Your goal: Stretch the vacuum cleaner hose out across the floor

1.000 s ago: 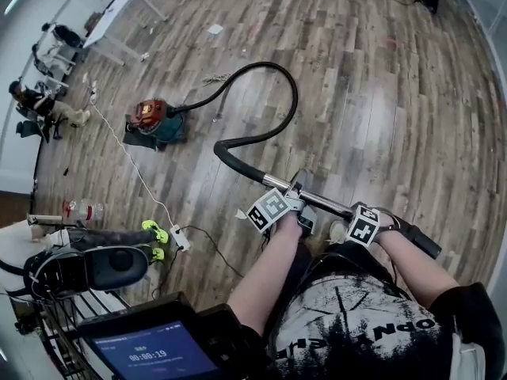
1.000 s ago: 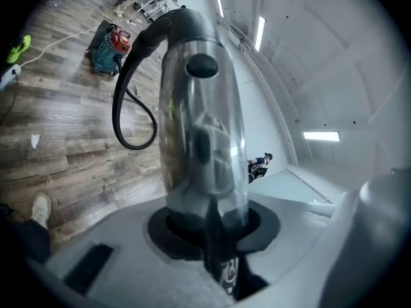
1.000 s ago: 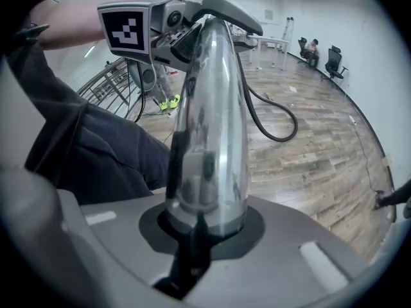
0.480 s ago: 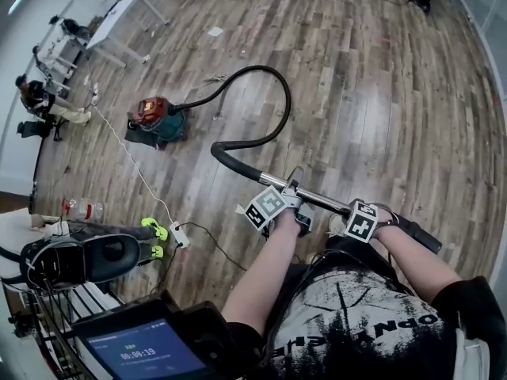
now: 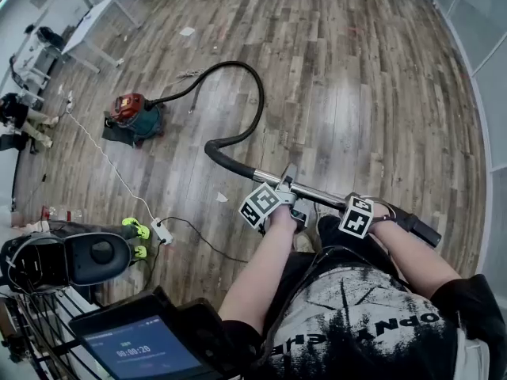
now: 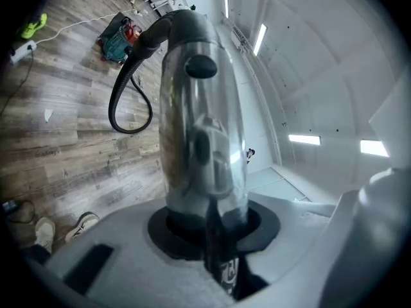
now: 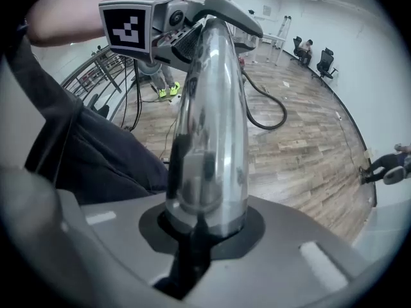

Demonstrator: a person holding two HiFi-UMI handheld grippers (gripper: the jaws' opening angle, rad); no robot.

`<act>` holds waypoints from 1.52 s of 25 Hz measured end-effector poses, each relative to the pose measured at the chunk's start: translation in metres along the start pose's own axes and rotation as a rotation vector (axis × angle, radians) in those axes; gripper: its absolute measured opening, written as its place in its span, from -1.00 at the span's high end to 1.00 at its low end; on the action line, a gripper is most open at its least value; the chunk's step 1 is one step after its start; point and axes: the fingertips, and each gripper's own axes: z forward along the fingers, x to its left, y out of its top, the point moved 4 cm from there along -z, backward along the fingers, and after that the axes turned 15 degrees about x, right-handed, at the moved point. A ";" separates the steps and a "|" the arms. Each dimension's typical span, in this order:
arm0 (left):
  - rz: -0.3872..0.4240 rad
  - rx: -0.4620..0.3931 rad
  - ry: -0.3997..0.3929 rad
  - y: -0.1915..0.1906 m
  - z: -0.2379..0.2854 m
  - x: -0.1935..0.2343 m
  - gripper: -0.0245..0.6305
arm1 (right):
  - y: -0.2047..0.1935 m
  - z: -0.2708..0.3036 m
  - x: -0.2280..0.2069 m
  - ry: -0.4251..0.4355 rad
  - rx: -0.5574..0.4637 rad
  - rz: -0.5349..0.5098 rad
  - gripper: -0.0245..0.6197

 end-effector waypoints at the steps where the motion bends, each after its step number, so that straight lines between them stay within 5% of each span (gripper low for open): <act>1: -0.009 0.006 -0.003 -0.009 0.000 0.001 0.67 | -0.008 0.001 0.006 0.001 0.010 0.002 0.75; 12: 0.026 -0.023 0.017 -0.066 -0.006 -0.037 0.67 | -0.064 -0.018 0.030 0.010 -0.033 -0.023 0.75; 22: 0.046 -0.119 0.051 -0.157 0.041 -0.077 0.67 | -0.174 -0.015 0.012 0.010 -0.080 -0.119 0.75; 30: 0.035 -0.135 0.132 -0.234 0.057 -0.081 0.67 | -0.245 0.005 0.035 0.084 -0.111 -0.157 0.75; 38: 0.002 -0.137 0.158 -0.278 0.033 -0.062 0.67 | -0.266 0.020 0.080 0.124 -0.104 -0.175 0.75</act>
